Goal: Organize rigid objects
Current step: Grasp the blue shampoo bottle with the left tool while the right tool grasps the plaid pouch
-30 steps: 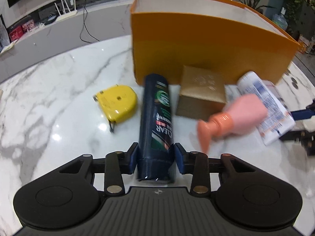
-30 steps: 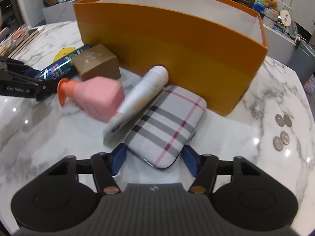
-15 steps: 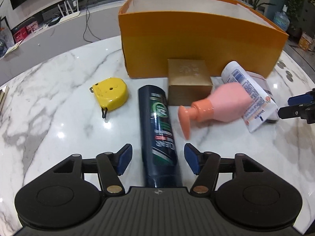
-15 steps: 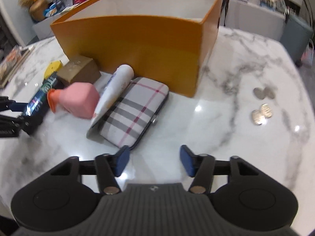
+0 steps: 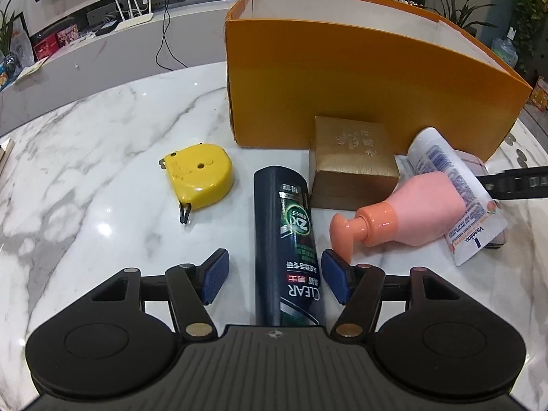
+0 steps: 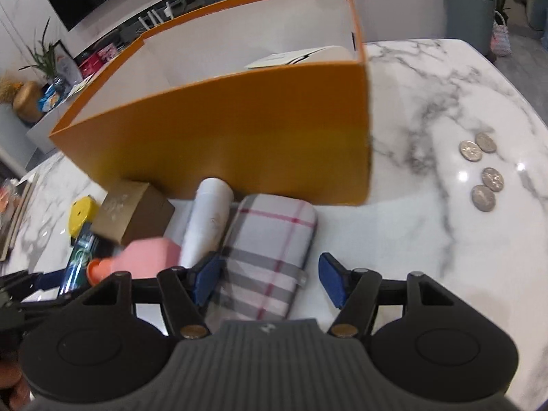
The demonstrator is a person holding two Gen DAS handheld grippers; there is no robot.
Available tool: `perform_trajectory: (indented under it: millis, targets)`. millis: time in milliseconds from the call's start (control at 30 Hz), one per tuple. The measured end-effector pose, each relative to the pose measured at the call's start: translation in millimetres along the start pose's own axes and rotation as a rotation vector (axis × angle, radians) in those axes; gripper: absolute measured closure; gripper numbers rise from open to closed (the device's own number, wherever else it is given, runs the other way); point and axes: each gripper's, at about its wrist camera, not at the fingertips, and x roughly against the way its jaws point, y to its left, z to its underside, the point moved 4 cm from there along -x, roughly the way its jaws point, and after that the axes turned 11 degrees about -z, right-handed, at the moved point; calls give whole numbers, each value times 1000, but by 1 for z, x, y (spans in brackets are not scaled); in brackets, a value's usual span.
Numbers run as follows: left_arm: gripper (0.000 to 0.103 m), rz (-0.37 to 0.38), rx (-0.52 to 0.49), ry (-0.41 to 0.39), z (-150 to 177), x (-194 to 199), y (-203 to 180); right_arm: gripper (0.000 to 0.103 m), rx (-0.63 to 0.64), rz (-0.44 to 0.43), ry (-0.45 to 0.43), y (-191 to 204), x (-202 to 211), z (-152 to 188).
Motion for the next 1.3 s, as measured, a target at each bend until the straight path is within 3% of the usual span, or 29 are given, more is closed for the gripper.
perform_trajectory:
  millis: [167, 333, 400, 467, 500, 600, 667, 800, 900, 1033, 1133, 1200, 1300]
  targets:
    - [33, -17, 17, -7, 1, 0, 3, 28, 98, 85, -51, 15, -16, -1]
    - [38, -6, 16, -15, 2, 1, 4, 14, 181, 54, 24, 9, -19, -6]
    - [48, 7, -1, -16, 3, 3, 1, 16, 256, 1, 90, 9, -16, -5]
    - [58, 29, -32, -9, 6, 8, -4, 31, 357, -66, 155, 9, -9, -2]
    - [59, 34, -50, -3, 7, 10, -6, 36, 430, -83, 185, 10, -4, 1]
    - [58, 54, -79, 16, 13, 16, -12, 36, 693, -96, 247, 11, 13, 19]
    - [58, 66, -105, 27, 18, 20, -17, 35, 752, -100, 270, 4, 21, 25]
    - [57, 68, -126, 15, 25, 25, -26, 33, 704, -78, 229, -9, 24, 24]
    - [40, 27, -88, -19, 25, 21, -26, 29, 652, -77, 139, -12, 20, 27]
    - [38, 20, -45, -55, 25, 18, -24, 29, 538, -76, 71, -17, 13, 22]
    - [45, 30, -38, -70, 25, 18, -24, 31, 521, -65, 48, -15, 18, 26]
    - [61, 32, -50, -69, 23, 20, -27, 37, 514, -72, 48, -12, 17, 26]
    - [61, 30, -52, -52, 22, 21, -31, 40, 499, -59, 62, -9, 16, 25]
